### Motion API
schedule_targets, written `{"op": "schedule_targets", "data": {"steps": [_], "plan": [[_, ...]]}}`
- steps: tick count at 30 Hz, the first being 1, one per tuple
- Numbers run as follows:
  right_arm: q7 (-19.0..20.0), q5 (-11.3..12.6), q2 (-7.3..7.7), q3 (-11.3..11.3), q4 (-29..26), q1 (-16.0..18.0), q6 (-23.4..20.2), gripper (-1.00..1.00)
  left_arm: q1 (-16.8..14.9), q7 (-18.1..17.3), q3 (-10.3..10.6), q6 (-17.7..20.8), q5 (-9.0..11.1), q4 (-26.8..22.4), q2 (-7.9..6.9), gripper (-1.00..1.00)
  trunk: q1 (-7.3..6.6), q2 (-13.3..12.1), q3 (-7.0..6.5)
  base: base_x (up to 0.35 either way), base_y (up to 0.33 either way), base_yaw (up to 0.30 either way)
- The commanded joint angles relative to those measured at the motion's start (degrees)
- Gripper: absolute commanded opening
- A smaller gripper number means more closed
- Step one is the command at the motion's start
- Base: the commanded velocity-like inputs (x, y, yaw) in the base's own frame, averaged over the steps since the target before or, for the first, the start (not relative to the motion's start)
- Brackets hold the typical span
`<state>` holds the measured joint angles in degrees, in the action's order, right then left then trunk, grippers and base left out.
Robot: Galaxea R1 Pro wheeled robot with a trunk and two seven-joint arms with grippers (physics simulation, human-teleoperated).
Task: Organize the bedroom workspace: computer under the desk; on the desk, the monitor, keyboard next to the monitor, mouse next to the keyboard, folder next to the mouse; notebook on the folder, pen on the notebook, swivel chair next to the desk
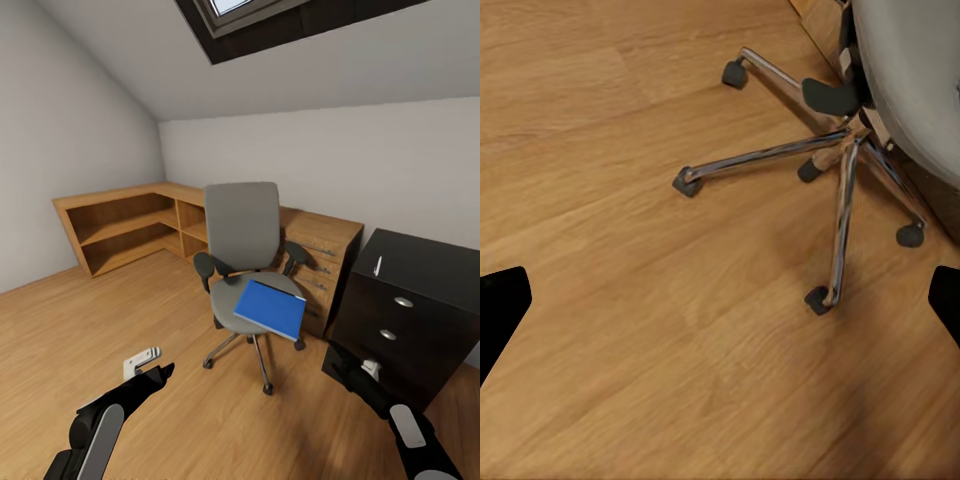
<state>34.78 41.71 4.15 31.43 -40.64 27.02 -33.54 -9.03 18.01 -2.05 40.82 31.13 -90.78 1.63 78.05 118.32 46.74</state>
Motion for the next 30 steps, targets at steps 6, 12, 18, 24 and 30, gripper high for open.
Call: {"op": "schedule_targets", "data": {"steps": [6,12,18,24,30], "plan": [[-0.37,0.14,0.05,0.04,0.08,0.05,0.00,1.00,-0.03,0.45,-0.04,0.22,0.60,-0.02,0.04,1.00,1.32,2.45,1.14,0.000,0.000,0.000],[-0.62,0.26,-0.93,-0.13,-0.55,0.05,0.46,1.00,-0.04,0.45,0.02,0.16,0.57,0.62,0.05,1.00,2.63,4.85,2.21,0.000,0.000,0.000],[-0.67,0.56,-1.46,-0.14,-0.56,0.05,0.11,1.00,-0.05,0.45,0.02,0.14,0.44,0.92,0.10,1.00,3.95,7.26,3.29,0.000,0.000,0.000],[-0.55,0.54,-1.49,-0.16,-0.56,0.05,0.08,1.00,-0.04,0.45,0.02,0.15,0.43,0.95,0.10,1.00,5.27,9.67,4.37,0.000,0.000,0.000],[-0.11,0.23,-1.20,-0.27,-0.67,0.05,-0.06,1.00,-0.05,0.45,0.02,0.17,0.43,0.95,0.13,1.00,6.59,12.07,5.45,0.000,0.000,0.000]]}}
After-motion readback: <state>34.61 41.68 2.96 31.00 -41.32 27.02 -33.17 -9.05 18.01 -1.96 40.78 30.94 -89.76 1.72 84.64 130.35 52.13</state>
